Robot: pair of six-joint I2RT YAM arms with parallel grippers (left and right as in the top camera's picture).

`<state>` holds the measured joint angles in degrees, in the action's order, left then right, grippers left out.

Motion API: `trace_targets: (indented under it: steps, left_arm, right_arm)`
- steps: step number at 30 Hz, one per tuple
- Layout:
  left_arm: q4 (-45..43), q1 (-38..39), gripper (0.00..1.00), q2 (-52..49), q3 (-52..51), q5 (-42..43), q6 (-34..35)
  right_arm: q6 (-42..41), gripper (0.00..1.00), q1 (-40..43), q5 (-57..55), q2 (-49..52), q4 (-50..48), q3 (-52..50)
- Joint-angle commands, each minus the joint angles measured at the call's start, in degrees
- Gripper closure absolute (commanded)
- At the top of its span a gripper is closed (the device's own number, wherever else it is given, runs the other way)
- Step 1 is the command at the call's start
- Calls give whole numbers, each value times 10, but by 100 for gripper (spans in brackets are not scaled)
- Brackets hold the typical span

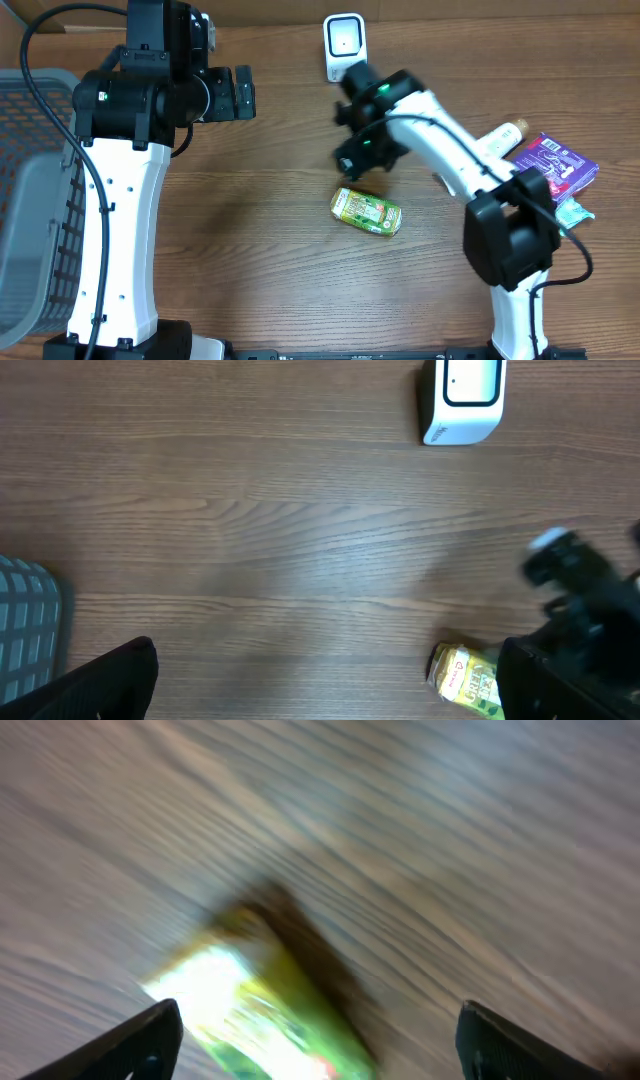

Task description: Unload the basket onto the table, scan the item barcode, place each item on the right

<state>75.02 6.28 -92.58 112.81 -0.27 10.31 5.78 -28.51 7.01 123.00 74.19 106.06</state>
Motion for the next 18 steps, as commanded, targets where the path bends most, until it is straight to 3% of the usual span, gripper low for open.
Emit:
trace_targets:
  steps: [1,5,8,11,18]
  left_arm:
    - [-2,1,0,-2,5,-3,-5]
    - [-2,1,0,-2,5,-3,-5]
    - [-2,1,0,-2,5,-3,-5]
    - [-2,1,0,-2,5,-3,-5]
    - [-2,1,1,-2,5,-3,-5]
  right_arm:
    - [-15,13,44,-5,-18,27,-7]
    - [-8,14,95,49,-18,50,-39]
    - [64,21,110,105,-18,48,-63]
    - [131,21,105,107,-18,31,-87]
    - [189,21,62,130,-17,-40,-142]
